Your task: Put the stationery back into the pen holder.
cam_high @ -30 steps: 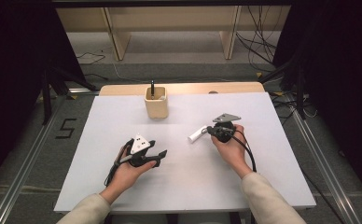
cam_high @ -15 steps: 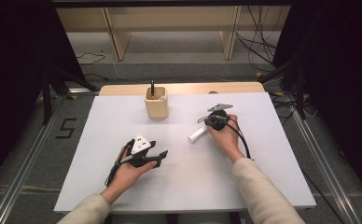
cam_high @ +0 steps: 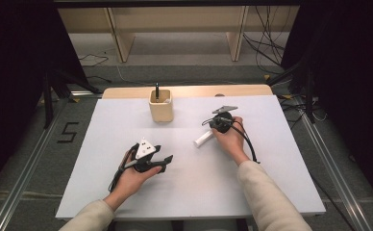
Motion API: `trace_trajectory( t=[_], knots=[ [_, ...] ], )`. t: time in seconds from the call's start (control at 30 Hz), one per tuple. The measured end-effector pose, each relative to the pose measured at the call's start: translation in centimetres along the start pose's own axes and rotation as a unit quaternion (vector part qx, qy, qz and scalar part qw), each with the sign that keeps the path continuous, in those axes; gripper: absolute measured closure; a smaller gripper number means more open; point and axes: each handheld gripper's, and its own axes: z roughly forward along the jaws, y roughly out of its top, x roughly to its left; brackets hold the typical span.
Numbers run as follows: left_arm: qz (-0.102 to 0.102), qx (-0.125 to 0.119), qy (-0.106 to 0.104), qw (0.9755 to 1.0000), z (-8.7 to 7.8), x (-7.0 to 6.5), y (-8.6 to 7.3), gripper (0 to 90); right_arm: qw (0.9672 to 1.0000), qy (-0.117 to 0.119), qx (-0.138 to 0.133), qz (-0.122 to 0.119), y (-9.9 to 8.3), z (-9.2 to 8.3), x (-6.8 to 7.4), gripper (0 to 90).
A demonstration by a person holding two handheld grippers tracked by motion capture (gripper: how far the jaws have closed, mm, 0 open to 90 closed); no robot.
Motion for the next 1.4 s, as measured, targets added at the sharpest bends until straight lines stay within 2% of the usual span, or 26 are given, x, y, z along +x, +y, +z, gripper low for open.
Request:
trace_trajectory(
  t=[0.47,0.83,1.4],
  knots=[
    [0.001,0.001,0.000,1.0000,0.08,0.00,-0.02,36.6,0.9997,-0.003,0.022,-0.011,0.20,0.15,0.23,90.0],
    [0.000,0.003,-0.002,1.0000,0.17,-0.06,-0.07,36.6,0.9990,-0.006,0.044,-0.009,0.57,0.04,0.25,90.0],
    [0.003,0.005,-0.002,1.0000,0.22,-0.06,-0.11,36.7,0.9979,-0.003,0.064,0.001,0.50,-0.48,0.12,90.0]
  ],
)
